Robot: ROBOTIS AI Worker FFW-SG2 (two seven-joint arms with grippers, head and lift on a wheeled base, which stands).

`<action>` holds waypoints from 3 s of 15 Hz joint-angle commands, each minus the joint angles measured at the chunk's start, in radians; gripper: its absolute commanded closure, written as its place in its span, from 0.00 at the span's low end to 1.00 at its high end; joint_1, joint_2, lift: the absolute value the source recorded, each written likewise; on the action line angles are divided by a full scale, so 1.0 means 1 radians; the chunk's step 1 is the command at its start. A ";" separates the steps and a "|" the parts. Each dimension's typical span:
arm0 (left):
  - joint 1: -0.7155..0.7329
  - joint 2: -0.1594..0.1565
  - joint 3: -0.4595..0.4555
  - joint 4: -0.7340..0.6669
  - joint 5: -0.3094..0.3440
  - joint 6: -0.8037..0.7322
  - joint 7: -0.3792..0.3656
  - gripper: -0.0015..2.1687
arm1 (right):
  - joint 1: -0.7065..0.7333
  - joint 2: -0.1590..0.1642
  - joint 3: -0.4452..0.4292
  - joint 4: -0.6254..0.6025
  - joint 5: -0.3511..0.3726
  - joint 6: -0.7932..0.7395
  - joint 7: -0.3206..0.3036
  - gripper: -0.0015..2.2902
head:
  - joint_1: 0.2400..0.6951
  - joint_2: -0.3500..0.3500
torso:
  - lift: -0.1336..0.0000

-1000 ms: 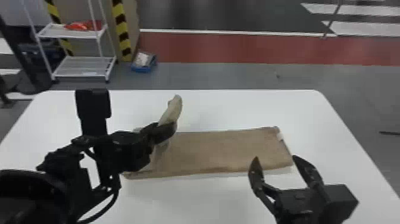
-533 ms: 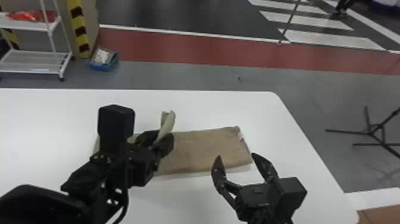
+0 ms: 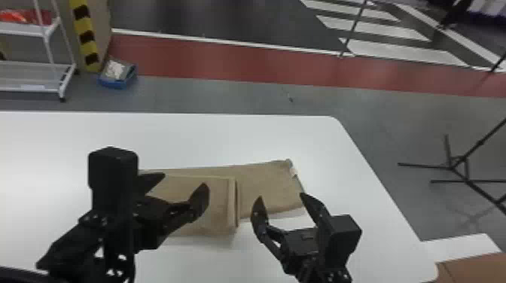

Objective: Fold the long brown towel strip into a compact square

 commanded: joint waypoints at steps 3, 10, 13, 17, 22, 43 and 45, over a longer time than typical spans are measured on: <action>0.106 -0.003 0.260 0.010 0.122 -0.168 -0.041 0.02 | -0.152 -0.001 0.044 0.116 0.019 0.174 0.002 0.04 | 1.00 0.26 | 0.08; 0.108 -0.003 0.434 0.231 0.237 -0.526 -0.073 0.02 | -0.274 -0.003 0.092 0.266 0.020 0.204 0.014 0.04 | 1.00 0.61 | 0.08; 0.108 -0.003 0.451 0.277 0.266 -0.542 -0.101 0.02 | -0.296 -0.003 0.101 0.303 0.020 0.195 0.015 0.04 | 1.00 0.66 | 0.08; 0.113 -0.003 0.468 0.300 0.313 -0.542 -0.134 0.02 | -0.320 -0.003 0.107 0.347 0.022 0.198 0.021 0.07 | 1.00 0.69 | 0.09; 0.120 -0.003 0.496 0.312 0.335 -0.542 -0.150 0.02 | -0.320 -0.003 0.133 0.346 0.034 0.174 0.034 0.15 | 1.00 0.72 | 0.09; 0.126 -0.003 0.503 0.318 0.333 -0.542 -0.171 0.02 | -0.299 -0.006 0.146 0.255 0.047 0.192 0.034 0.70 | 1.00 0.76 | 0.09; 0.125 -0.003 0.503 0.318 0.333 -0.542 -0.171 0.02 | -0.300 -0.009 0.144 0.180 0.043 0.235 0.034 0.70 | 1.00 0.76 | 0.09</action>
